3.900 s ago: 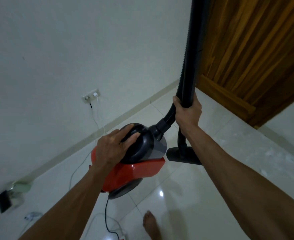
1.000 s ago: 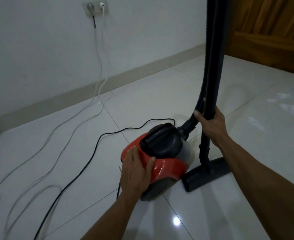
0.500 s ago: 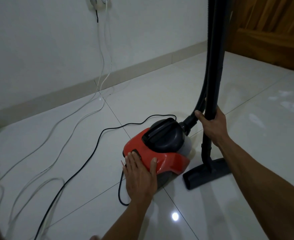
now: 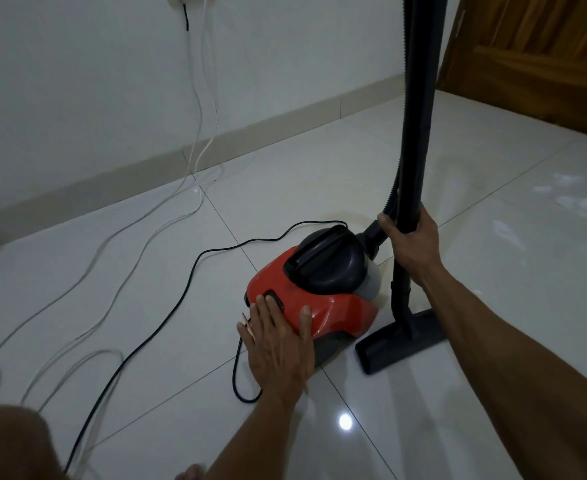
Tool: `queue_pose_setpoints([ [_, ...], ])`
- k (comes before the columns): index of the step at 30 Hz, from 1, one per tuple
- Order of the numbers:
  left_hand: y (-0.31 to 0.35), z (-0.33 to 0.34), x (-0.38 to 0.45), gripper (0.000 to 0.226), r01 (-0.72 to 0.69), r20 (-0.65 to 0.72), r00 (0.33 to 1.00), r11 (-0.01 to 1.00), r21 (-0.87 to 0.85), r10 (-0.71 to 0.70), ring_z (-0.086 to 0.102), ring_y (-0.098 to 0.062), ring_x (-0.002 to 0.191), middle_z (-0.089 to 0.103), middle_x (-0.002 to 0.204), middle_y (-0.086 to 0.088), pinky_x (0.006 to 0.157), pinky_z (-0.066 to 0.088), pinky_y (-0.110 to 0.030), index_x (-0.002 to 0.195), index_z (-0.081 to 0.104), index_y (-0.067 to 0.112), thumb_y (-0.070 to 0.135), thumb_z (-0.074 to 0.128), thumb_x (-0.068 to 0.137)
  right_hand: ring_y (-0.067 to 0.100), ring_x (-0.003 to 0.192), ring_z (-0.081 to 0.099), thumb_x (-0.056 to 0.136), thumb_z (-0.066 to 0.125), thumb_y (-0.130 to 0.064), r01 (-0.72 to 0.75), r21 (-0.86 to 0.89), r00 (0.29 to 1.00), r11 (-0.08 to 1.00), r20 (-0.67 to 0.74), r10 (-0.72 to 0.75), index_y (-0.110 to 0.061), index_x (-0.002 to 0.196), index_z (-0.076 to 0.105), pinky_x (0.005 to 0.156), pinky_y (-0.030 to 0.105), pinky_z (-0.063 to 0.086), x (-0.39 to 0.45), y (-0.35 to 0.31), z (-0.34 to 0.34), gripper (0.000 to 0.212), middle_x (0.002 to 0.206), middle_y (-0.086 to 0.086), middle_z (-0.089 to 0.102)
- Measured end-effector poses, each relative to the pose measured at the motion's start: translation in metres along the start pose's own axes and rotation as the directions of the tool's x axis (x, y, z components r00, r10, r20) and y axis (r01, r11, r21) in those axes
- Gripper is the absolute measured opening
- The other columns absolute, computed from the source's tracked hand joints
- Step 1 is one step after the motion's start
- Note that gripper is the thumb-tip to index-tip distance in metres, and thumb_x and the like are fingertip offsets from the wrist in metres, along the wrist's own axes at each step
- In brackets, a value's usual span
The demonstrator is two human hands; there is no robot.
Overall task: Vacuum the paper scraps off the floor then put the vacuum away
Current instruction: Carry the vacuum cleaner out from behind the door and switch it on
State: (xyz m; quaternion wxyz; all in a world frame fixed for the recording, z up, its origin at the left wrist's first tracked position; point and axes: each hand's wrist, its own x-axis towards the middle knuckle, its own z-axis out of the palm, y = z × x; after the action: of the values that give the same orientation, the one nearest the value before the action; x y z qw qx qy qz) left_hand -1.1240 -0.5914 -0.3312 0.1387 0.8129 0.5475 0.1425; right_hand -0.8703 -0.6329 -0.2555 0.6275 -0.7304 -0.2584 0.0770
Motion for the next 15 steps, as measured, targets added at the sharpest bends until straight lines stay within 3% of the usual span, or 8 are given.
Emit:
queue_pose_setpoints([
  [5, -0.0013, 0.0024, 0.0012, 0.088, 0.0, -0.024, 1.0, 1.0, 0.012, 0.001, 0.025, -0.029, 0.15, 0.032, 0.16, -0.015, 0.124, 0.013, -0.052, 0.156, 0.022, 0.008, 0.07, 0.016, 0.094, 0.006, 0.081, 0.063, 0.087, 0.077, -0.027, 0.001, 0.005, 1.0, 1.0, 0.0, -0.001, -0.013, 0.104, 0.061, 0.078, 0.024, 0.052, -0.0024, -0.0015, 0.0035, 0.027, 0.089, -0.006, 0.067],
  [8, -0.0046, 0.0048, 0.0017, 0.089, -0.023, -0.024, 0.999, 1.0, 0.005, 0.024, 0.026, -0.03, 0.15, 0.032, 0.16, -0.016, 0.124, 0.013, -0.051, 0.156, 0.021, 0.008, 0.071, 0.015, 0.093, 0.012, 0.086, 0.064, 0.087, 0.077, -0.028, -0.01, 0.003, 1.0, 1.0, 0.008, 0.01, -0.011, 0.106, 0.062, 0.081, 0.026, 0.054, -0.0033, -0.0016, 0.0013, 0.03, 0.095, 0.0, 0.068],
  [15, -0.0089, 0.0043, 0.0018, 0.093, -0.056, -0.027, 0.998, 0.996, -0.063, 0.055, 0.027, -0.031, 0.15, 0.03, 0.16, -0.017, 0.124, 0.016, -0.051, 0.157, 0.019, 0.008, 0.072, 0.009, 0.091, 0.007, 0.09, 0.064, 0.087, 0.078, -0.03, -0.008, 0.013, 1.0, 1.0, 0.0, 0.008, -0.022, 0.108, 0.061, 0.085, 0.027, 0.053, -0.0051, -0.0031, -0.0041, 0.028, 0.095, -0.01, 0.067],
])
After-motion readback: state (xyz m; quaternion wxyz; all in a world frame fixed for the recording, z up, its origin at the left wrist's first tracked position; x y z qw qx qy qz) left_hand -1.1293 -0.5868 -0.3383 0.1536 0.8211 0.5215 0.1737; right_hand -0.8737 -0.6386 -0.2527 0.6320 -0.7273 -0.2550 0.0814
